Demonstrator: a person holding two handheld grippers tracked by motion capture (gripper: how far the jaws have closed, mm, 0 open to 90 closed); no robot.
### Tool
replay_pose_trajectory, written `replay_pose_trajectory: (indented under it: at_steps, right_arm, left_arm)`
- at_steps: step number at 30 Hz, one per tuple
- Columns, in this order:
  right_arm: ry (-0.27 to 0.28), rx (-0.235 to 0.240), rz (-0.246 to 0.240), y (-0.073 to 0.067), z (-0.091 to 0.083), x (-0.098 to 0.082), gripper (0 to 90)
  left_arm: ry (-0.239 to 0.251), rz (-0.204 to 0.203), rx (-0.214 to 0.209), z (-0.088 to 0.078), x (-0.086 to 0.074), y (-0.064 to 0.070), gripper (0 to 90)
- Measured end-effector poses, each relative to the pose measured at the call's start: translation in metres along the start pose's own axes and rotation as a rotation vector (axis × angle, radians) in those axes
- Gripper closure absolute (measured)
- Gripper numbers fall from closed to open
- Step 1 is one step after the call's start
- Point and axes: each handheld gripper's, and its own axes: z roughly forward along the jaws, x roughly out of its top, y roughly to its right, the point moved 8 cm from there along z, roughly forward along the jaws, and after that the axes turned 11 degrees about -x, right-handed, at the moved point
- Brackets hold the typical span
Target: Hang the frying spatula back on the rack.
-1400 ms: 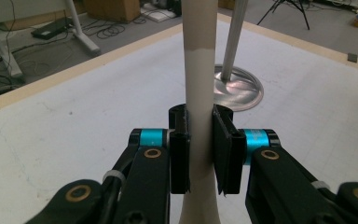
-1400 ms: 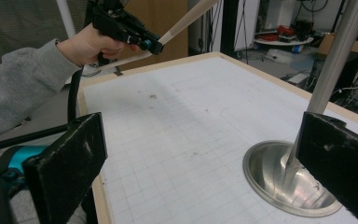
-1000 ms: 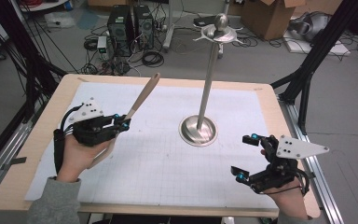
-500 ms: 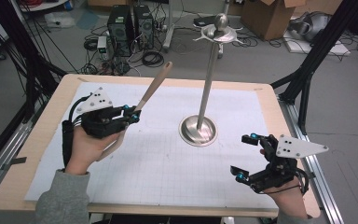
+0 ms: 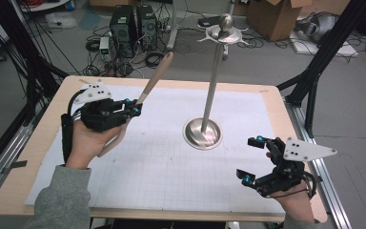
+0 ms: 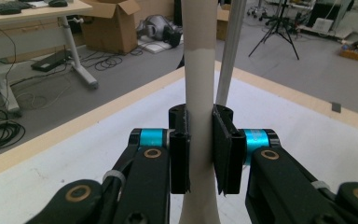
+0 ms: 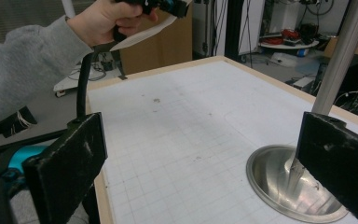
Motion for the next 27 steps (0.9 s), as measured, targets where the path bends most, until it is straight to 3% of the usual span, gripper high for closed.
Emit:
replay_pose_trajectory:
  at_steps: [5,10,15,27]
  right_arm:
    - [0.003,0.002,0.001,0.0,0.0,0.0,0.8]
    - [0.008,0.002,-0.002,0.001,-0.001,0.001,0.8]
    - [0.006,0.006,0.001,0.0,0.0,0.001,0.8]
    - [0.014,0.007,-0.003,0.0,-0.001,0.001,0.8]
  left_arm:
    - [0.009,0.006,-0.001,-0.002,0.01,-0.001,77.8]
    - [0.034,0.008,-0.028,0.0,0.021,0.004,77.8]
    - [0.027,0.018,-0.047,0.005,0.028,0.009,77.8]
    - [0.056,-0.016,-0.101,0.014,0.037,0.012,77.8]
